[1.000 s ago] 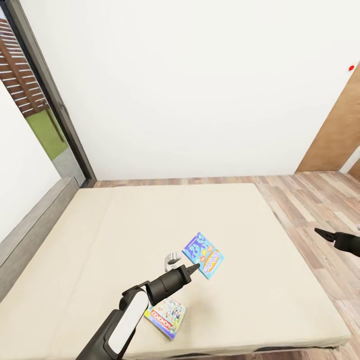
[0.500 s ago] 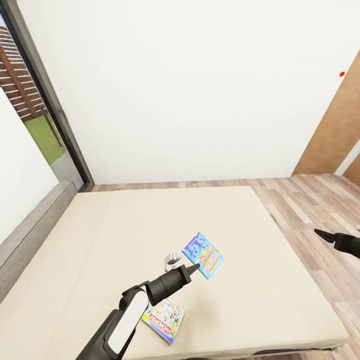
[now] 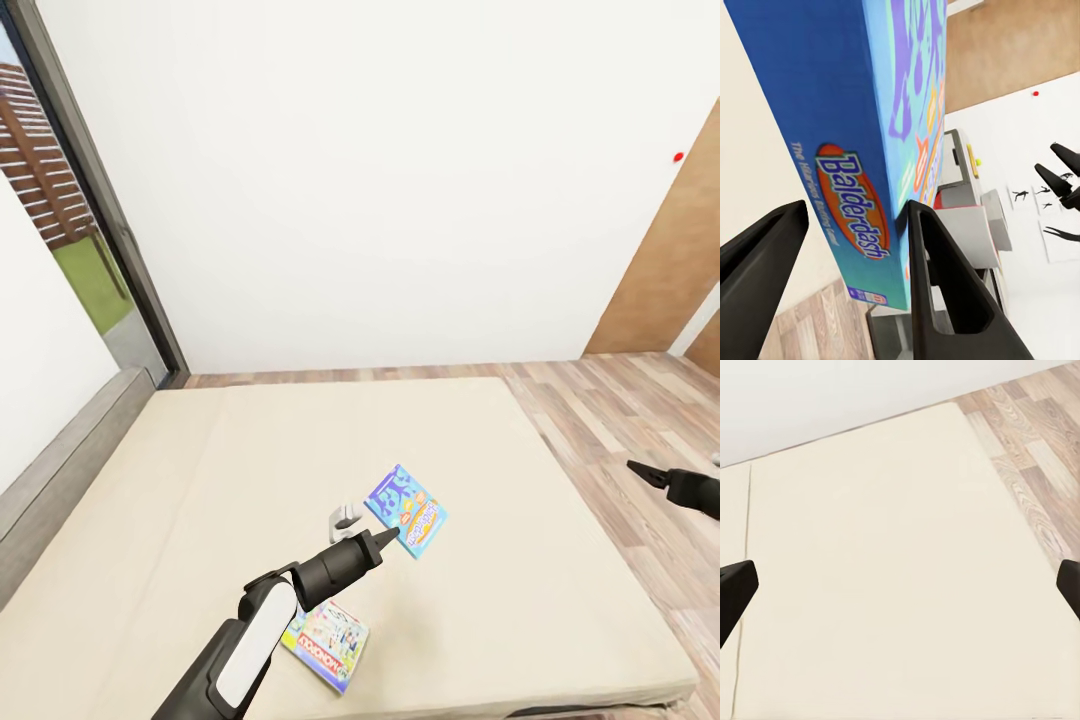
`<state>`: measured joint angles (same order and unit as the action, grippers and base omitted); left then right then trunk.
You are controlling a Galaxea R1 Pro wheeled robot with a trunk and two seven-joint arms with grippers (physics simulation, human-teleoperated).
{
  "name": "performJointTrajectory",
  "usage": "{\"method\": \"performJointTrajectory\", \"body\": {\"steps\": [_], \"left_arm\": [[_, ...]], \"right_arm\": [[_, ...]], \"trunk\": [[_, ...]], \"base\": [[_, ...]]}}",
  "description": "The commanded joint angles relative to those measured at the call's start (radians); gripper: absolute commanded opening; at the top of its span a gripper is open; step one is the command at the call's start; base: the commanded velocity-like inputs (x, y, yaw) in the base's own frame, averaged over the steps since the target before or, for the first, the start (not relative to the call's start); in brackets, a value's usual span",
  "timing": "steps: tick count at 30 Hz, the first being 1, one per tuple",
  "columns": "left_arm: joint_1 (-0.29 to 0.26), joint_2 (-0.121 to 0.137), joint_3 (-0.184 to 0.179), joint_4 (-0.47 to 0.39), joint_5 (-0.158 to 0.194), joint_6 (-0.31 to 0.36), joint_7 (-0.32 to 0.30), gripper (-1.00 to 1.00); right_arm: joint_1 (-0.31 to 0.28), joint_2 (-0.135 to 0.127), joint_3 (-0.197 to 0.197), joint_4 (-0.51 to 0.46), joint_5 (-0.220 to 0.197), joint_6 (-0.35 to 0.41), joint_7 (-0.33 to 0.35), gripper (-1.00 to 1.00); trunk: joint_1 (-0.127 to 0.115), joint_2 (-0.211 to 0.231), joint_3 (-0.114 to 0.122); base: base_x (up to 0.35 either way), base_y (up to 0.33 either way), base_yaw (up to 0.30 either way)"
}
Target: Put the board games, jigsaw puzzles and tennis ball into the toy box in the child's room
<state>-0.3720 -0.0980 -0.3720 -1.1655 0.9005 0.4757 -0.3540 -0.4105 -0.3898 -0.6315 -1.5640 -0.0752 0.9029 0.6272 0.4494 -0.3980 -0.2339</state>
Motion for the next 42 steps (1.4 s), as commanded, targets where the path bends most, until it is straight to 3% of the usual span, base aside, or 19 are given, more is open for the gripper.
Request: {"method": "performJointTrajectory", "body": {"steps": [1,14,36,40,42], "left_arm": [[-0.001,0.0,0.001,0.0,0.008,0.007,0.001,-1.0],[0.006,0.001,0.003,-0.006,0.015,0.005,0.002,-1.0],[0.011,0.002,0.003,-0.009,0.013,0.007,0.001,-1.0],[0.011,0.002,0.002,-0.007,0.012,0.007,0.001,-1.0],[0.011,0.004,0.002,-0.005,0.013,0.008,0.0,-1.0]], "right_arm": [[0.002,0.001,-0.001,0.001,-0.008,0.008,-0.001,1.0],[0.018,0.031,-0.002,0.001,-0.008,0.005,0.0,1.0],[0.019,0.04,-0.001,-0.028,-0.008,0.01,0.0,1.0],[0.019,0.037,0.0,-0.029,-0.01,0.052,0.014,1.0],[0.019,0.035,-0.001,-0.029,-0.01,0.08,0.057,1.0]], "trunk": [[0.001,-0.002,-0.002],[0.001,-0.002,0.0],[0.001,-0.002,0.002],[0.001,-0.002,0.002],[0.001,-0.002,0.003]], "base": [[0.0,0.0,-0.001],[0.0,0.0,0.0],[0.0,0.0,-0.01],[0.0,0.0,-0.012],[0.0,0.0,-0.004]]}}
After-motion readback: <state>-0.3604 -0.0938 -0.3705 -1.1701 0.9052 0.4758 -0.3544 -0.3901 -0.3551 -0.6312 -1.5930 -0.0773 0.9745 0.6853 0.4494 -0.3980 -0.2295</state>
